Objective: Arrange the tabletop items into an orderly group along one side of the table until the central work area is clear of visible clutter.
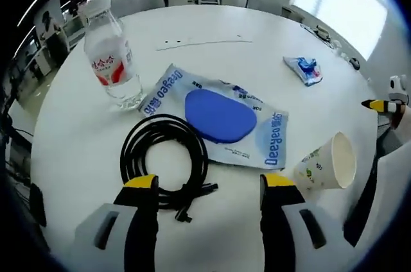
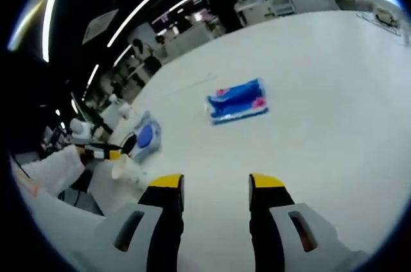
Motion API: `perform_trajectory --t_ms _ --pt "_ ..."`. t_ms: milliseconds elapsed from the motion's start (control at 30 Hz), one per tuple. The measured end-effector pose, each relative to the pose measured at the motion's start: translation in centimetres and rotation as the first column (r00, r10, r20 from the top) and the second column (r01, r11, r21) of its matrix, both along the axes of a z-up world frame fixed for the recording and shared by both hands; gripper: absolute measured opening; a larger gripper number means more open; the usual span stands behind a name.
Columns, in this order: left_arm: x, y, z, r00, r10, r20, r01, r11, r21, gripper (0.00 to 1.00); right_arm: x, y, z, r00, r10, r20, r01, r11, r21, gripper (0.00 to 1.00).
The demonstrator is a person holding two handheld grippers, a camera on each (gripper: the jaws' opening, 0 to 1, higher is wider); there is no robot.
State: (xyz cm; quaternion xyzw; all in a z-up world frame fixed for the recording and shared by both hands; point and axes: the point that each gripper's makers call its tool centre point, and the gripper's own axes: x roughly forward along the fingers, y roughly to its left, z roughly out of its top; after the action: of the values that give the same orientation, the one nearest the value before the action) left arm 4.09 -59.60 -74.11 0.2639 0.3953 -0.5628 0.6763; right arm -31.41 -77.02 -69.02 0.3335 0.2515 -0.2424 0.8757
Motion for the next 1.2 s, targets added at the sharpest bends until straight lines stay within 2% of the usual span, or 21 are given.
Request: perform_trajectory --t_ms 133,333,367,433,500,533,667,733,867,900,967,1033,1100,1133,1167,1200 --pt "0.4 -0.3 -1.1 1.000 -0.013 0.026 0.012 0.999 0.034 0.51 0.2 0.0 0.2 1.000 -0.015 0.019 0.015 1.000 0.011 0.37" --pt "0.5 -0.3 -2.3 1.000 0.010 0.020 -0.011 0.999 0.041 0.37 0.1 0.0 0.3 0.999 -0.032 0.029 0.032 0.999 0.023 0.35" --pt "0.4 -0.1 -2.6 0.999 0.043 0.003 -0.044 0.998 0.043 0.32 0.0 0.1 0.3 0.998 -0.045 0.043 0.043 0.998 0.035 0.35" --pt "0.8 0.0 -2.7 0.998 0.058 0.032 -0.059 0.998 0.028 0.26 -0.1 0.0 0.1 0.995 -0.080 0.063 0.075 0.995 0.071 0.34" --pt "1.4 0.2 -2.5 0.994 0.096 0.057 -0.098 0.995 0.028 0.13 -0.3 -0.1 -0.2 0.994 -0.094 0.063 0.088 0.992 0.085 0.34" --pt "1.3 0.3 -2.4 0.993 0.111 0.037 -0.112 0.993 0.020 0.13 -0.3 -0.3 -0.4 0.993 -0.098 0.062 0.092 0.992 0.088 0.34" --pt "1.4 0.5 -2.0 0.992 0.114 0.063 -0.114 0.994 -0.004 0.11 0.2 -0.5 0.0 0.992 -0.101 0.073 0.095 0.992 0.088 0.33" --pt "1.6 0.5 -1.1 0.987 0.148 0.064 -0.145 0.988 -0.050 0.10 0.7 -0.7 0.6 0.992 -0.095 0.083 0.088 0.993 0.082 0.32" --pt "1.4 0.4 1.7 0.981 0.192 0.018 -0.187 0.972 -0.143 0.07 1.6 -1.4 1.2 0.991 -0.084 0.107 0.077 0.995 0.068 0.31" --pt "1.6 0.4 3.0 0.975 0.220 0.017 -0.213 0.959 -0.185 0.06 1.8 -1.5 1.3 0.990 -0.084 0.114 0.076 0.995 0.069 0.31" --pt "2.3 0.8 4.3 0.961 0.277 0.001 -0.271 0.937 -0.220 0.06 2.4 -1.6 1.4 0.988 -0.086 0.132 0.076 0.994 0.079 0.30" --pt "2.7 1.1 6.3 0.941 0.336 -0.046 -0.335 0.901 -0.277 0.05 2.9 -1.6 1.5 0.986 -0.081 0.144 0.069 0.994 0.086 0.30" --pt "2.8 1.0 9.0 0.920 0.375 -0.112 -0.389 0.844 -0.369 0.04 3.4 -1.4 1.6 0.987 -0.067 0.148 0.055 0.995 0.085 0.30" --pt "2.7 1.0 10.0 0.918 0.378 -0.123 -0.395 0.830 -0.394 0.04 3.7 -1.2 1.8 0.987 -0.060 0.149 0.048 0.995 0.084 0.30" --pt "2.6 1.0 10.9 0.920 0.374 -0.119 -0.389 0.826 -0.408 0.04 3.9 -1.1 1.9 0.987 -0.056 0.152 0.043 0.995 0.086 0.31" --pt "2.3 0.9 12.3 0.932 0.348 -0.103 -0.358 0.832 -0.425 0.04 4.3 -0.9 2.2 0.985 -0.048 0.167 0.033 0.996 0.088 0.31"
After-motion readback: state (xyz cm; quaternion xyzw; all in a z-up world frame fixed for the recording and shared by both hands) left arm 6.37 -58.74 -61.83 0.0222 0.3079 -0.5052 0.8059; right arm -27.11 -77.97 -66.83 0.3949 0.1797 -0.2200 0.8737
